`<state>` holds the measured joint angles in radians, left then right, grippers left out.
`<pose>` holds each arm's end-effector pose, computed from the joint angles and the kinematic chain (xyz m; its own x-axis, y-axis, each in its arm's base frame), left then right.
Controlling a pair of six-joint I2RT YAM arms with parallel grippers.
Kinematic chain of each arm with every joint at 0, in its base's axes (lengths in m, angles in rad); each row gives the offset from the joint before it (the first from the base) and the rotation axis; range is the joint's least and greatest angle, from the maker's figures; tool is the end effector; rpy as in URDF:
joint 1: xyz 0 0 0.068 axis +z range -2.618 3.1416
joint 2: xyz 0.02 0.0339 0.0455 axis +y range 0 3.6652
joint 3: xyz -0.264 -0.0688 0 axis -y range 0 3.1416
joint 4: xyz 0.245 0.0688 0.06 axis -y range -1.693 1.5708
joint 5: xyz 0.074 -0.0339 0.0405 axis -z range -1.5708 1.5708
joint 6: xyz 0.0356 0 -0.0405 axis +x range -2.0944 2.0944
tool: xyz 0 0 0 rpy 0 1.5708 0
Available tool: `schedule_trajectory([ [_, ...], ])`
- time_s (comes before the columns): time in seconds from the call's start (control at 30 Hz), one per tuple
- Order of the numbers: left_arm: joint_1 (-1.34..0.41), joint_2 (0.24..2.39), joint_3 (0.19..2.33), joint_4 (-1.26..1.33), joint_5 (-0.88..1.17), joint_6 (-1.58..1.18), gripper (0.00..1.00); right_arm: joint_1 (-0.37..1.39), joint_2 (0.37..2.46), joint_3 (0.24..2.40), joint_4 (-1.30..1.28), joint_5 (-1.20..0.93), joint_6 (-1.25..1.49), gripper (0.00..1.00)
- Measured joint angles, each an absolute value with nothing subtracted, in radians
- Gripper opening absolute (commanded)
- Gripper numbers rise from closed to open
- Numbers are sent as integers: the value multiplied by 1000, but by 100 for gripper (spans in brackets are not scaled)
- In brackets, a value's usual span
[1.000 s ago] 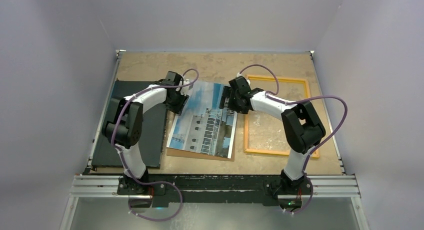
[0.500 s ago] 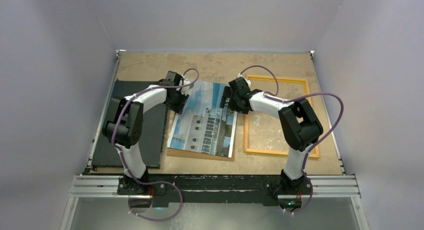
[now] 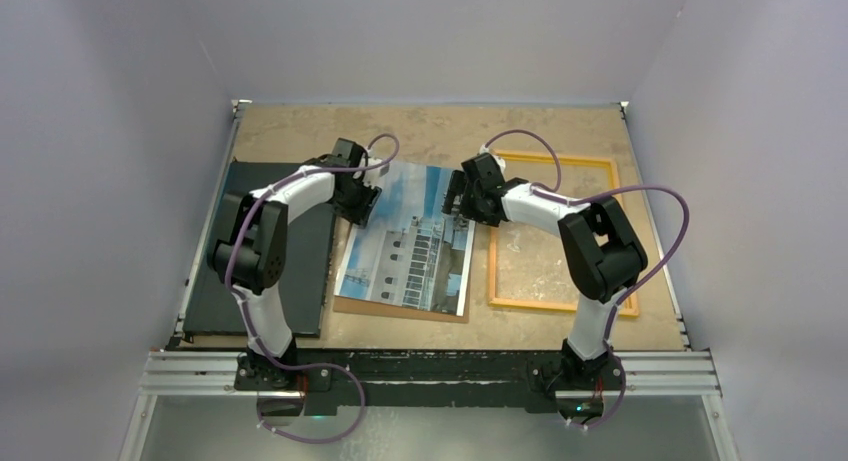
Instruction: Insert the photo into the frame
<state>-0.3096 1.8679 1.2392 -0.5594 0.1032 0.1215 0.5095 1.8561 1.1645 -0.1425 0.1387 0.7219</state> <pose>0.3528 -0.1167 0.1689 -0.8359 0.3940 -0.3822 0.4443 0.8945 -0.0496 0.3470 0.1882 0.1759 -0.7509 0.3301 -0.5719 0.1256 0.9217 0.3671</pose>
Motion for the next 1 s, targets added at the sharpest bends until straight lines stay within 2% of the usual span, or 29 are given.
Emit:
schedule_trajectory([
  [0.2, -310, 1876, 1355, -627, 94, 146, 47, 509, 1856, 1164, -142, 141, 721, 98],
  [0.33, -310, 1869, 1391, -614, 16, 178, 43, 509, 1855, 1162, -139, 145, 722, 98],
  [0.57, -310, 1871, 1325, -543, -130, 213, 38, 507, 1843, 1139, -112, 147, 730, 98],
  [1.0, -320, 1911, 1264, -434, -155, 228, 33, 489, 1839, 1122, -70, 146, 741, 98],
])
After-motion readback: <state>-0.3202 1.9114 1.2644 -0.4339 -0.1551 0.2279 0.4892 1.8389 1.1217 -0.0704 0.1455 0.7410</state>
